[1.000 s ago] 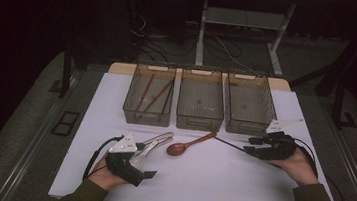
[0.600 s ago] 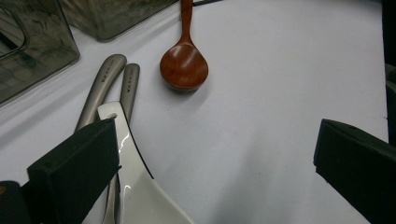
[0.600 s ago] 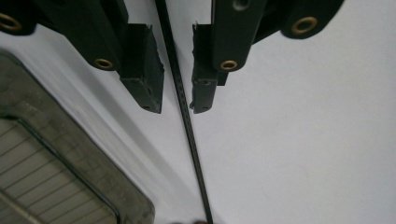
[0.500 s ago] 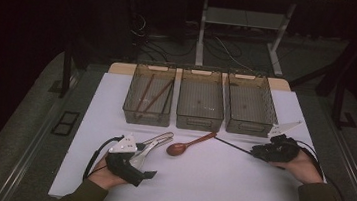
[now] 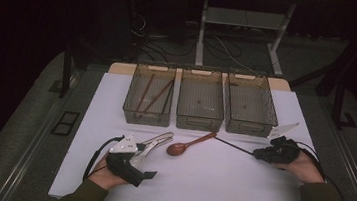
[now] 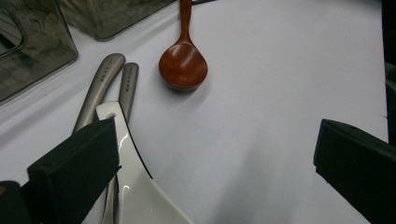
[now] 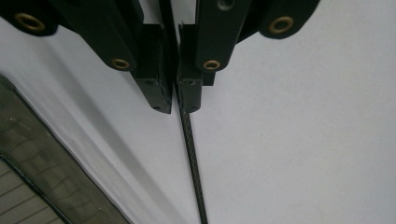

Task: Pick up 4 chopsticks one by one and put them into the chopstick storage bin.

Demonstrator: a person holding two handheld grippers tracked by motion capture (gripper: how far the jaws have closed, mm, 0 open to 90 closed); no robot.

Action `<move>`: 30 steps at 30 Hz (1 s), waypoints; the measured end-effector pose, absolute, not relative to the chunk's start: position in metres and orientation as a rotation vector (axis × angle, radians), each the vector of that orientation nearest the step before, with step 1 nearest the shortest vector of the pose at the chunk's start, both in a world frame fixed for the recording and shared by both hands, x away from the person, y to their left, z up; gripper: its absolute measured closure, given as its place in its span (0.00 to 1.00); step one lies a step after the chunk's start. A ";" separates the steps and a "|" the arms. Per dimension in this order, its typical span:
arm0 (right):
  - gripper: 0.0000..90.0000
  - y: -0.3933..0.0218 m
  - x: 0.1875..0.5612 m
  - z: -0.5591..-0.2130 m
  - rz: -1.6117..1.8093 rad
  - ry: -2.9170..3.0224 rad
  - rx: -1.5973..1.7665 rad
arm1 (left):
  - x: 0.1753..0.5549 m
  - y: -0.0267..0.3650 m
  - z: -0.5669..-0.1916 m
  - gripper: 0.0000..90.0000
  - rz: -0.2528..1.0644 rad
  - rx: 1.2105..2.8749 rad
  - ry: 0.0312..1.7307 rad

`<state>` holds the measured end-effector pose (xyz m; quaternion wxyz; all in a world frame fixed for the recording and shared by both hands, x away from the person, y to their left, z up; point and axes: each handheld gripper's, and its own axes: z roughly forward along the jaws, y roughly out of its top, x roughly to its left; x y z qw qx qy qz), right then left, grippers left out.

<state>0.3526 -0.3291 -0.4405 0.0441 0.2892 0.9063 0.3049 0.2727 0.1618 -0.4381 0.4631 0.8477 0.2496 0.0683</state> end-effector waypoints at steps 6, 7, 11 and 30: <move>0.94 -0.328 0.351 -0.441 0.924 2.770 0.842 | 0.273 0.161 -0.439 0.00 0.167 2.084 0.613; 0.94 -0.328 0.352 -0.441 0.927 2.770 0.827 | 0.272 0.161 -0.439 0.00 0.167 2.084 0.613; 0.95 -0.329 0.352 -0.441 0.929 2.778 0.799 | 0.273 0.161 -0.439 0.00 0.166 2.084 0.612; 0.95 -0.334 0.349 -0.433 1.001 2.796 0.794 | 0.272 0.161 -0.439 0.00 0.168 2.084 0.611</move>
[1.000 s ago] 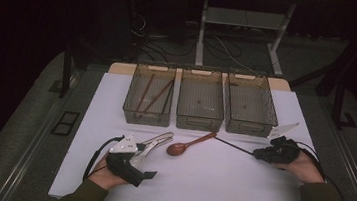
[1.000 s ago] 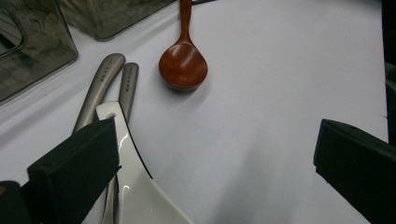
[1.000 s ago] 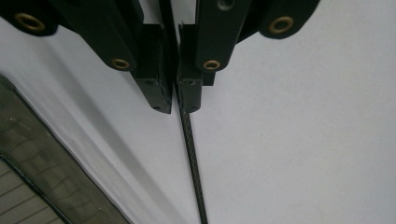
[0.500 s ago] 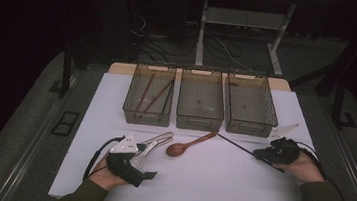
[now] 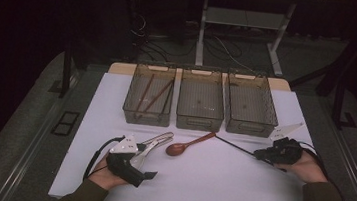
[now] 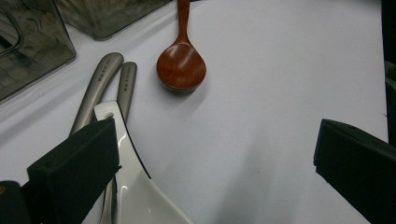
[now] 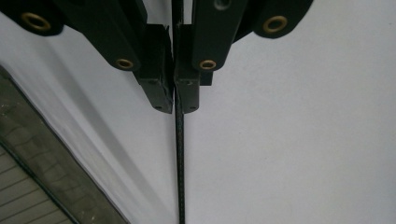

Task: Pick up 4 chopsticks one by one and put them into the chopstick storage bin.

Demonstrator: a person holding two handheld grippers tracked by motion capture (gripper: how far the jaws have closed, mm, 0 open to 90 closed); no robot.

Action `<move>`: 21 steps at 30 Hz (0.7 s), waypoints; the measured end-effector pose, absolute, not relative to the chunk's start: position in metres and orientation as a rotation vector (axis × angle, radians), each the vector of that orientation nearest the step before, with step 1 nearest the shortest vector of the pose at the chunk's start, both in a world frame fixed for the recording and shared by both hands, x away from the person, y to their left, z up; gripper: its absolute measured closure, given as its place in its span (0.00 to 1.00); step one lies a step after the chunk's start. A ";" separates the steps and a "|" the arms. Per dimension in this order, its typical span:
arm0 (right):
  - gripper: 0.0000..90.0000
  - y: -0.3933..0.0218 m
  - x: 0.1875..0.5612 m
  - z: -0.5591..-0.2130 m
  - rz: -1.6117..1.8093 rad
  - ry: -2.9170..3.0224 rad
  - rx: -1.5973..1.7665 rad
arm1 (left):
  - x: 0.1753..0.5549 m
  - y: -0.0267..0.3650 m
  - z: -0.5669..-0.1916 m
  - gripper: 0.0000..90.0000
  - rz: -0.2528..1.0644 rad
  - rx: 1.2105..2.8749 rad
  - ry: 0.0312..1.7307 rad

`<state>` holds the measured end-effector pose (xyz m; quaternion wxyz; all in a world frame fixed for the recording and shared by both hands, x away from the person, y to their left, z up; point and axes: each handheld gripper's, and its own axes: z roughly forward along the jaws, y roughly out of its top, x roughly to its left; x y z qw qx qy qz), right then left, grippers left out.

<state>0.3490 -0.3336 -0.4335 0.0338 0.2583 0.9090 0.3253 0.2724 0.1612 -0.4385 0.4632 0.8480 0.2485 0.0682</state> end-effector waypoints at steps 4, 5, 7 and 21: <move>0.95 -0.335 0.348 -0.430 1.027 2.787 0.786 | 0.272 0.161 -0.438 0.00 0.168 2.084 0.610; 0.95 -0.336 0.348 -0.428 1.037 2.783 0.790 | 0.272 0.161 -0.438 0.00 0.168 2.084 0.610; 0.95 -0.338 0.347 -0.425 1.055 2.772 0.788 | 0.273 0.161 -0.438 0.00 0.168 2.085 0.609; 0.95 -0.348 0.341 -0.406 1.223 2.698 0.767 | 0.273 0.161 -0.439 0.00 0.168 2.084 0.612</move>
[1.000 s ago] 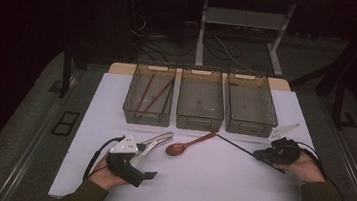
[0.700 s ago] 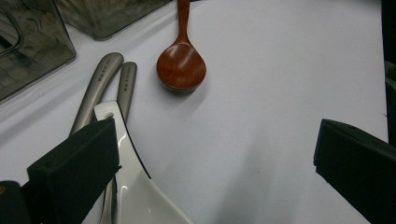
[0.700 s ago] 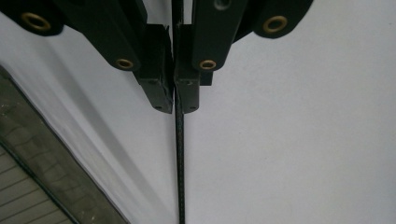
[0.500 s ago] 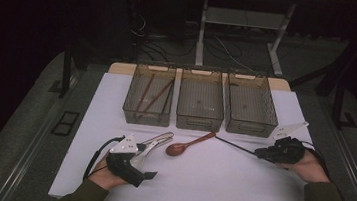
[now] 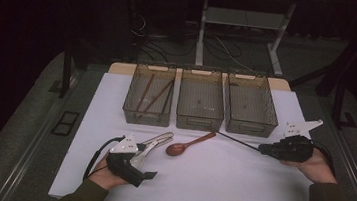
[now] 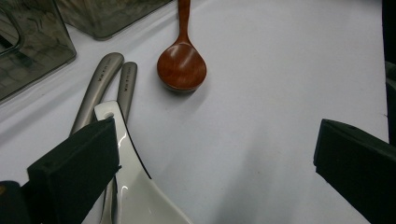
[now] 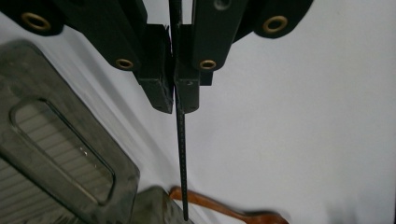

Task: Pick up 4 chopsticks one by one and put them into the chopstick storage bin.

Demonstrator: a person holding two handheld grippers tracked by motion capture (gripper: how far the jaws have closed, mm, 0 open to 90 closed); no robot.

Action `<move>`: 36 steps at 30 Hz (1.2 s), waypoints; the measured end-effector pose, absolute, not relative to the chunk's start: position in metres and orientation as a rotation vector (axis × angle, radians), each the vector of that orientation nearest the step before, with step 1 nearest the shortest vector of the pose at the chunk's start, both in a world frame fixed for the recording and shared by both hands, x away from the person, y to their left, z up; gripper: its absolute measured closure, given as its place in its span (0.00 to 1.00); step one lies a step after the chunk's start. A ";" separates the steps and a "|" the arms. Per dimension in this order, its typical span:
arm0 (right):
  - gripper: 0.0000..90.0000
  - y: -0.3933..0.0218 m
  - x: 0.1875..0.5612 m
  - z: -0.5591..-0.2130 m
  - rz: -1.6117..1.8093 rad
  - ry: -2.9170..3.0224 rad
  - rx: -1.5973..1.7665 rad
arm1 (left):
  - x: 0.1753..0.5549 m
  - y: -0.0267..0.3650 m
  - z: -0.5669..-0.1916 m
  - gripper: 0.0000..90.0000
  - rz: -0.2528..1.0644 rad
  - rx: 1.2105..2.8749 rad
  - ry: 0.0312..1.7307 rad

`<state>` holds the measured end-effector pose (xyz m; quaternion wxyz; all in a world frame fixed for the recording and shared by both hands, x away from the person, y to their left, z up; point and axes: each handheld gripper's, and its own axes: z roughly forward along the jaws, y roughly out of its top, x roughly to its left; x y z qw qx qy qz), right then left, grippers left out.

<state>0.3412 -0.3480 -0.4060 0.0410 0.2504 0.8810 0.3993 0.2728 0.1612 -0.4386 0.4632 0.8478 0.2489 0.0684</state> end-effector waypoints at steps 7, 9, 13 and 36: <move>0.95 -0.336 0.340 -0.400 1.291 2.678 0.747 | 0.273 0.161 -0.438 0.00 0.169 2.083 0.614; 0.95 -0.332 0.340 -0.398 1.314 2.671 0.742 | 0.273 0.161 -0.439 0.00 0.169 2.082 0.615; 0.95 -0.325 0.341 -0.395 1.345 2.650 0.736 | 0.273 0.161 -0.439 0.00 0.169 2.082 0.616; 0.95 -0.275 0.358 -0.378 1.388 2.594 0.711 | 0.273 0.160 -0.439 0.00 0.168 2.087 0.614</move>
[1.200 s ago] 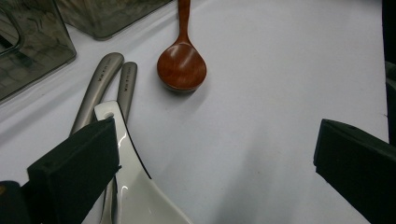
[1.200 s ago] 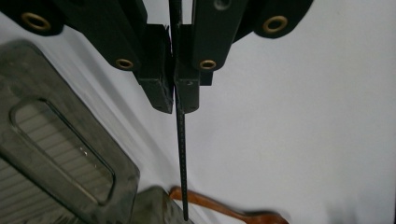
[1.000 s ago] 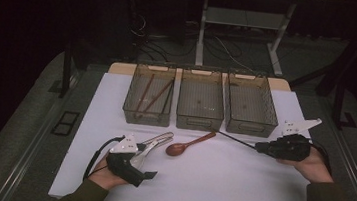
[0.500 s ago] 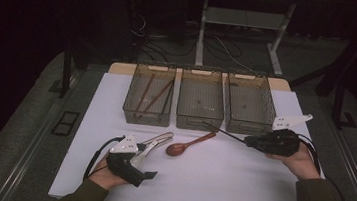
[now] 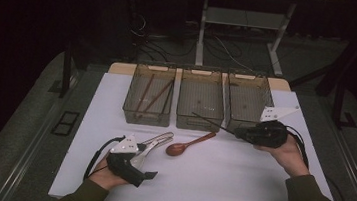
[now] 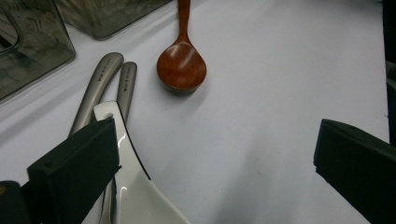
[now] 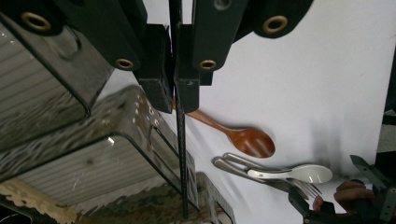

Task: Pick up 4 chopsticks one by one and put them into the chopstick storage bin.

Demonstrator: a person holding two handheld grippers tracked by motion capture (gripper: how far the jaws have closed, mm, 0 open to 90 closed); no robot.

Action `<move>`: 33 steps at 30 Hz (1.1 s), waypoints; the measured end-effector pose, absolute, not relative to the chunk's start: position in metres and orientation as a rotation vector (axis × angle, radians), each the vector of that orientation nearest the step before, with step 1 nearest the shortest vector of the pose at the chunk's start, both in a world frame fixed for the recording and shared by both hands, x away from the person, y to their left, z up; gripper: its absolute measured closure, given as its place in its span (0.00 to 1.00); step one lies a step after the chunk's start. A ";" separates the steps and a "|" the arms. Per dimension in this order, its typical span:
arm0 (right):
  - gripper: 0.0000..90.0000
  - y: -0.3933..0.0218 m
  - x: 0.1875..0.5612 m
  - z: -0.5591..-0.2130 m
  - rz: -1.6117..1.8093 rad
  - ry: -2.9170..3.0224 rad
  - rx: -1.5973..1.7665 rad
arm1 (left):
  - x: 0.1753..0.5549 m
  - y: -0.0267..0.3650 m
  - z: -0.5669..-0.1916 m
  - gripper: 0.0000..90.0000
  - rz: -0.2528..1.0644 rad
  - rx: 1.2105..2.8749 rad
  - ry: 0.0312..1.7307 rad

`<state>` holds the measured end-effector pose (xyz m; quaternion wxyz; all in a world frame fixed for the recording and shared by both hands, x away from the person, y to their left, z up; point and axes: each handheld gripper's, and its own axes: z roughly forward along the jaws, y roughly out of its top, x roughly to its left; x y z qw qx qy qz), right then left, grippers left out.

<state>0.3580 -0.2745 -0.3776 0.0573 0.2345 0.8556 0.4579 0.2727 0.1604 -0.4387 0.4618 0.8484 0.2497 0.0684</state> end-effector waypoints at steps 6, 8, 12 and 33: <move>0.95 -0.260 0.363 -0.371 1.391 2.578 0.703 | 0.273 0.160 -0.439 0.00 0.168 2.087 0.612; 0.95 -0.254 0.366 -0.369 1.399 2.574 0.701 | 0.273 0.160 -0.439 0.00 0.168 2.087 0.612; 0.95 -0.239 0.372 -0.365 1.399 2.571 0.688 | 0.273 0.160 -0.439 0.00 0.167 2.087 0.613; 0.95 -0.161 0.412 -0.354 1.353 2.536 0.742 | 0.272 0.160 -0.439 0.00 0.161 2.081 0.613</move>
